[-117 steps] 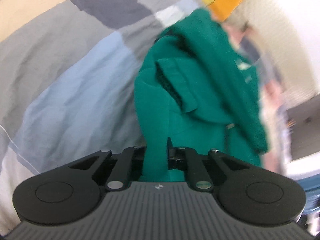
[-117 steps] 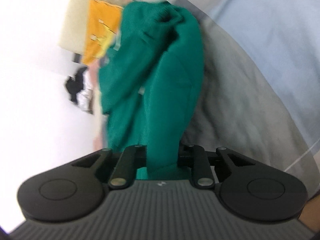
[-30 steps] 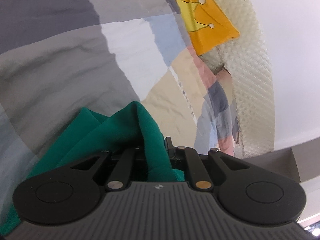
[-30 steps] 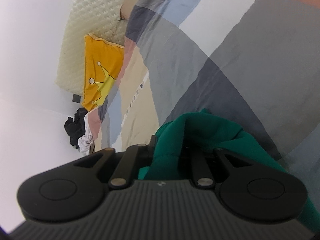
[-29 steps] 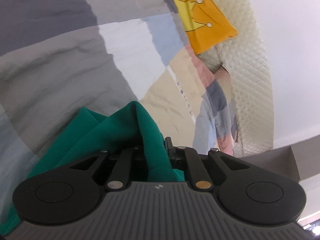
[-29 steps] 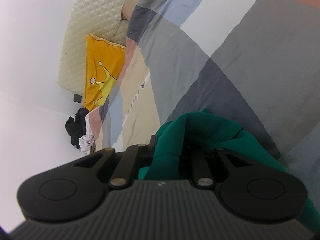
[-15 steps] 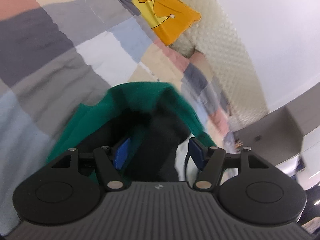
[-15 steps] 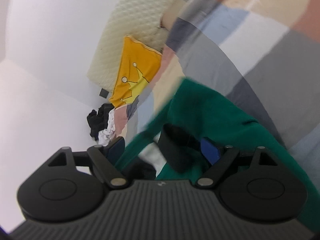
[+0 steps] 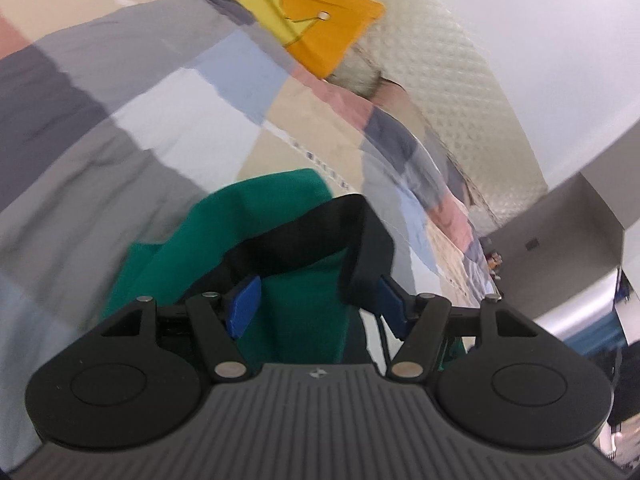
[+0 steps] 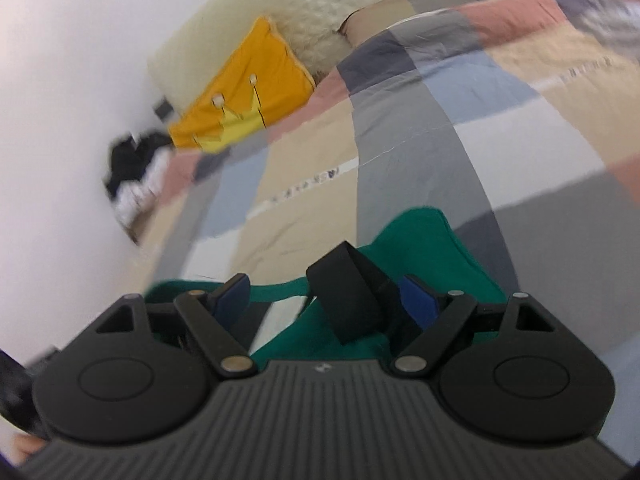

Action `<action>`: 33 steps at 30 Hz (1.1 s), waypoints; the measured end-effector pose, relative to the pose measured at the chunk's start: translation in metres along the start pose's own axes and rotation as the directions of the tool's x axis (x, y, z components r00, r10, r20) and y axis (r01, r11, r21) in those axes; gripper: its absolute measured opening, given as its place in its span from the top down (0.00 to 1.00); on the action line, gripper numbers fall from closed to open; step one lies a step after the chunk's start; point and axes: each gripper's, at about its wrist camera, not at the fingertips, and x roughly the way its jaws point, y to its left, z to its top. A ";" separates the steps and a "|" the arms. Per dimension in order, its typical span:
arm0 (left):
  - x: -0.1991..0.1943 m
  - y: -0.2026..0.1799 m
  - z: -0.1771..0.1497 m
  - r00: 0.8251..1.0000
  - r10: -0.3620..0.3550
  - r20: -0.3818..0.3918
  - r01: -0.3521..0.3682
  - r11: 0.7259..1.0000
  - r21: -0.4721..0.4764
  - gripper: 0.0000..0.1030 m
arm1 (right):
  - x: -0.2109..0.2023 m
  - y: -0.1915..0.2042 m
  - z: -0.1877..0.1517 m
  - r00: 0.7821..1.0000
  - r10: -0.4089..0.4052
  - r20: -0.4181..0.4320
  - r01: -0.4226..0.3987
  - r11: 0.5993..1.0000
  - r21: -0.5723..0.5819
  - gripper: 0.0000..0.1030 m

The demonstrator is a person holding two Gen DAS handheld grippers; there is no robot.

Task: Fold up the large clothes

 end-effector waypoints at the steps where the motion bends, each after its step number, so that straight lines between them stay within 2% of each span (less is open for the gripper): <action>1: 0.004 -0.002 0.001 1.000 0.001 -0.001 -0.001 1.000 0.008 0.33 | 0.006 0.004 0.002 1.000 -0.020 -0.013 0.020 0.999 -0.026 0.18; 4: 0.020 -0.002 0.002 0.999 0.041 -0.017 -0.040 0.999 0.027 0.33 | 0.029 0.012 0.002 0.995 -0.084 -0.045 0.080 0.993 -0.083 0.19; 7: 0.032 -0.002 -0.001 0.995 0.102 -0.025 -0.099 0.992 0.074 0.34 | 0.049 0.011 -0.013 0.988 -0.128 -0.082 0.117 0.985 -0.128 0.19; 13: 0.041 -0.013 -0.008 0.994 0.101 -0.040 -0.094 0.984 0.151 0.45 | 0.063 0.021 -0.033 0.975 -0.208 -0.078 0.184 0.952 -0.244 0.18; 14: 0.041 -0.017 -0.010 0.994 0.106 -0.035 -0.099 0.980 0.172 0.50 | 0.064 0.023 -0.035 0.973 -0.218 -0.073 0.192 0.946 -0.261 0.19; 16: 0.042 -0.022 -0.013 0.991 0.130 -0.029 -0.121 0.971 0.206 0.59 | 0.064 0.024 -0.037 0.971 -0.229 -0.066 0.204 0.940 -0.272 0.23; 17: 0.043 -0.023 -0.015 0.990 0.138 -0.028 -0.129 0.968 0.217 0.70 | 0.064 0.025 -0.039 0.969 -0.237 -0.061 0.211 0.936 -0.281 0.27; 18: 0.042 -0.025 -0.017 0.989 0.144 -0.024 -0.135 0.964 0.230 0.85 | 0.064 0.025 -0.040 0.967 -0.249 -0.055 0.223 0.931 -0.291 0.32; 20: 0.042 -0.028 -0.021 0.983 0.183 0.004 -0.179 0.953 0.244 0.91 | 0.063 0.028 -0.042 0.962 -0.271 -0.043 0.245 0.918 -0.313 0.46; 22: 0.041 -0.031 -0.024 0.981 0.192 0.028 -0.193 0.946 0.262 0.92 | 0.062 0.031 -0.045 0.961 -0.274 -0.038 0.246 0.911 -0.331 0.56; 24: 0.036 -0.031 -0.024 0.978 0.200 0.050 -0.206 0.947 0.245 0.93 | 0.057 0.031 -0.045 0.962 -0.271 -0.022 0.249 0.911 -0.329 0.73; 26: 0.027 -0.028 -0.021 0.977 0.198 0.080 -0.210 0.955 0.209 0.93 | 0.049 0.028 -0.042 0.966 -0.260 -0.002 0.248 0.921 -0.301 0.78; 33: -0.002 -0.023 -0.005 0.977 0.154 0.148 -0.171 0.979 0.110 0.94 | 0.003 0.003 -0.017 0.976 -0.191 0.103 0.204 0.969 -0.137 0.83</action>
